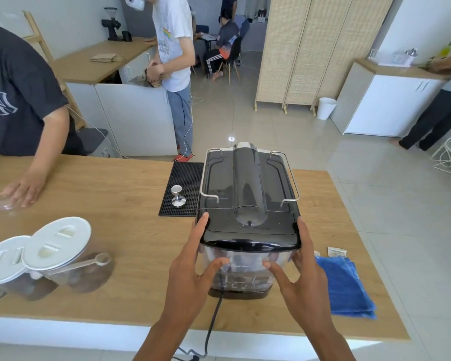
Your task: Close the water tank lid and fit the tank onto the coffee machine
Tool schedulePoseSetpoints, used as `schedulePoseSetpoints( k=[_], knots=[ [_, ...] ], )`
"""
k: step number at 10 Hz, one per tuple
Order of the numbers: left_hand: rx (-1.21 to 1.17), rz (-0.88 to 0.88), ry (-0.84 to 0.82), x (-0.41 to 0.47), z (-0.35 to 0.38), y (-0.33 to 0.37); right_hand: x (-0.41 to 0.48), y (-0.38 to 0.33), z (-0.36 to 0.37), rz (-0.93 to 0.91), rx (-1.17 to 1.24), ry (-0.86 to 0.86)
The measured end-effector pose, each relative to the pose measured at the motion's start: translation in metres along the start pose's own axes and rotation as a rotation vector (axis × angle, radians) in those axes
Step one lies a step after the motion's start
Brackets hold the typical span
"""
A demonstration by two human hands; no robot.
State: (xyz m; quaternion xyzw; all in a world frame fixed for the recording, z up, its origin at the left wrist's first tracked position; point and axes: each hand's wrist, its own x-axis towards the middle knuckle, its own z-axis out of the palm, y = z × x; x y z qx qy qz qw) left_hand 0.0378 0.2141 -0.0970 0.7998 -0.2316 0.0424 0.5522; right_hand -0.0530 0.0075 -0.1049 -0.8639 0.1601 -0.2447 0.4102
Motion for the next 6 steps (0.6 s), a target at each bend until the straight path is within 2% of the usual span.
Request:
schedulePoseSetpoints(
  k=[3, 5, 6],
  knots=[
    [-0.055, 0.03, 0.051, -0.007, 0.006, -0.003, -0.007, -0.003, 0.008, 0.024, -0.017, 0.053],
    [-0.089, -0.05, 0.058, -0.018, 0.012, -0.011, -0.014, 0.002, 0.013, 0.062, -0.001, 0.084],
    [0.034, -0.104, 0.009, -0.037, 0.016, -0.027, -0.03, 0.013, 0.024, 0.055, -0.03, 0.069]
  ],
)
